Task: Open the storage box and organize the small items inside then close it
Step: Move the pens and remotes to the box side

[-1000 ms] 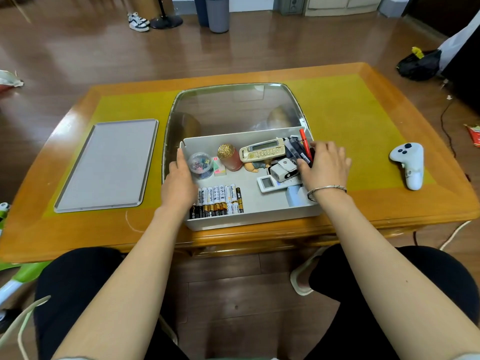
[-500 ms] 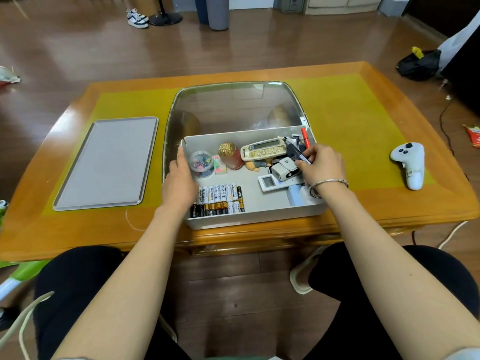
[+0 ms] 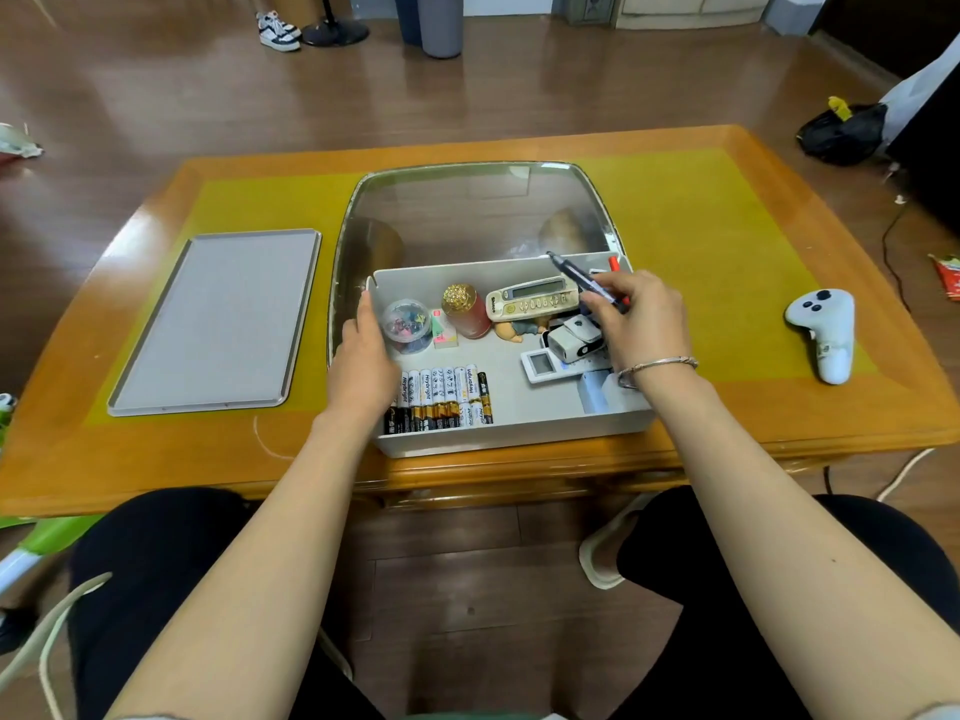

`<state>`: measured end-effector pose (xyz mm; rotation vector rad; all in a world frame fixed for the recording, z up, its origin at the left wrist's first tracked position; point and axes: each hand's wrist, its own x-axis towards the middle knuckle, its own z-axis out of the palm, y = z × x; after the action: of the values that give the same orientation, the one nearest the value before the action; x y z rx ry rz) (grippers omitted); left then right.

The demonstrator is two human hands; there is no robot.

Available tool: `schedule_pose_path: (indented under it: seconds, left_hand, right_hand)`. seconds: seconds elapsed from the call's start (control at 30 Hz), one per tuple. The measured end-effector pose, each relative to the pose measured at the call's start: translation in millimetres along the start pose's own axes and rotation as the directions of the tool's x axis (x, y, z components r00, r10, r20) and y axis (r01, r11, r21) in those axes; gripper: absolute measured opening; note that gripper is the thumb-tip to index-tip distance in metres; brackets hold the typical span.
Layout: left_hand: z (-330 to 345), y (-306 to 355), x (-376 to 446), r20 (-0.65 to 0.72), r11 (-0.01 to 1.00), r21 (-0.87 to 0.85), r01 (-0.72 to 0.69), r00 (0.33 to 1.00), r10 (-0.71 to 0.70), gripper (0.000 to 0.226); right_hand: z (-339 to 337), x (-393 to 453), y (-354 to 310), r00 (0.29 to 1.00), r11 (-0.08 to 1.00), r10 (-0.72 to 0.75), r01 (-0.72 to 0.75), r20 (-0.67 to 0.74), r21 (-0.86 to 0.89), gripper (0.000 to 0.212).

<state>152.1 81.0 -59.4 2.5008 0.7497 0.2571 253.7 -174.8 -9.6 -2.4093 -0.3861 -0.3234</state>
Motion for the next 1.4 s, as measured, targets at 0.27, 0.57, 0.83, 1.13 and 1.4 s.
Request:
schedule_pose_path:
  seconds: [0.27, 0.57, 0.83, 1.13, 1.4]
  left_hand:
    - [-10.9, 7.7, -24.2, -0.269, 0.967, 0.107, -0.232, 0.929, 0.252, 0.043]
    - [-19.1, 24.4, -35.8, 0.013, 0.853, 0.095, -0.513, 0.857, 0.515, 0.032]
    - [-26.6, 1.5, -28.1, -0.029, 0.91, 0.108, -0.4, 0.914, 0.405, 0.033]
    - [-21.6, 0.8, -41.7, -0.05, 0.925, 0.184, -0.331, 0.937, 0.346, 0.04]
    - [-7.5, 23.0, -64.4, 0.522, 0.944, 0.145, -0.295, 0.833, 0.18, 0.071]
  right_hand:
    - [21.7, -12.8, -31.3, 0.893, 0.965, -0.259, 0.252, 0.367, 0.069, 0.031]
    - [40.5, -23.0, -49.5, 0.812, 0.918, -0.394, 0.365, 0.429, 0.153, 0.023]
    - [41.1, -17.5, -37.5, 0.83, 0.94, -0.335, 0.326, 0.446, 0.1, 0.024]
    - [55.3, -1.1, -34.2, 0.827, 0.935, -0.272, 0.349, 0.492, -0.069, 0.025]
    - [79.5, 5.6, -39.1, 0.794, 0.908, -0.231, 0.384, 0.563, -0.169, 0.018]
